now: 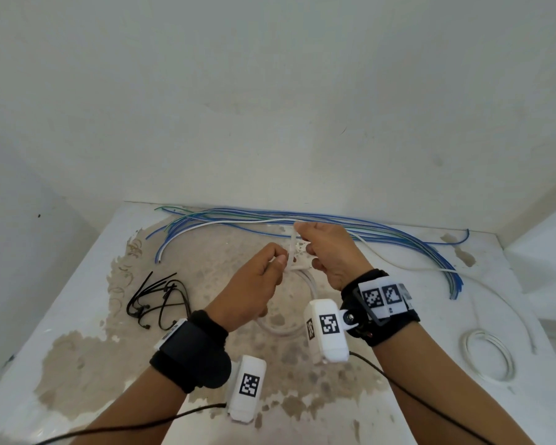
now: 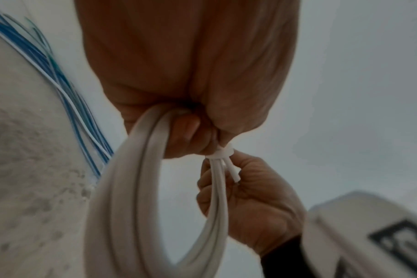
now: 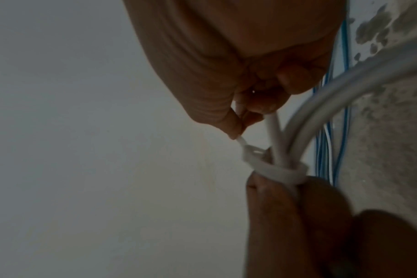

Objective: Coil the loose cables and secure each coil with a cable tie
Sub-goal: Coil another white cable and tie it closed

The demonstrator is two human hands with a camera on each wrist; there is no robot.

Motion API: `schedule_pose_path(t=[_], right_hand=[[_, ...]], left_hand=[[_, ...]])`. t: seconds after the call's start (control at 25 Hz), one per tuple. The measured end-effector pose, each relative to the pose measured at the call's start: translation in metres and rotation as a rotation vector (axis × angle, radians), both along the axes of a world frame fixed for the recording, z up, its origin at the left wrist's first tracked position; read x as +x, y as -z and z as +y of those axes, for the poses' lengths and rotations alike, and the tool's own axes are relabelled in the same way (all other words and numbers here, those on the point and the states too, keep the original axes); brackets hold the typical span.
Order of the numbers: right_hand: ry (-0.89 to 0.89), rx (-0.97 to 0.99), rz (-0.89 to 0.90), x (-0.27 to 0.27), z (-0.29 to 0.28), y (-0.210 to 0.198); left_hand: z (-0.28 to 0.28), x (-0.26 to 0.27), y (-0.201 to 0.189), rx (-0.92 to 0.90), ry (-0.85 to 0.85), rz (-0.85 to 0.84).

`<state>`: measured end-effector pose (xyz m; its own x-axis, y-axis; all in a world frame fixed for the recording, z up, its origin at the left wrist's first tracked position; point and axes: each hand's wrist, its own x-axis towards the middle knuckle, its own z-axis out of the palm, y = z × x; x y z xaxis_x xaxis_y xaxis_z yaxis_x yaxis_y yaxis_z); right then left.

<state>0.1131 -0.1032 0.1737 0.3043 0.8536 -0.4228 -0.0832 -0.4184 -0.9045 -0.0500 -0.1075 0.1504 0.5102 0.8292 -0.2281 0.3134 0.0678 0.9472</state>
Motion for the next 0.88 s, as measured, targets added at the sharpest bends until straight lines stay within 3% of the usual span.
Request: schedule_pose_path(t=[0.32,0.64,0.88], right_hand=[[-0.353,-0.081,-0.024,0.008,-0.033,0.009],[-0.360,0.000,0.046,0.016,-0.044,0.021],[-0.352,0.064,-0.078,0.013,-0.044,0.022]], left_hand=[[0.008,-0.002,-0.002,-0.156,-0.116,-0.095],[0.005,0.004,0.000,-0.235,-0.119,-0.065],[0.007,0.002,-0.001,-0.305,-0.105,-0.075]])
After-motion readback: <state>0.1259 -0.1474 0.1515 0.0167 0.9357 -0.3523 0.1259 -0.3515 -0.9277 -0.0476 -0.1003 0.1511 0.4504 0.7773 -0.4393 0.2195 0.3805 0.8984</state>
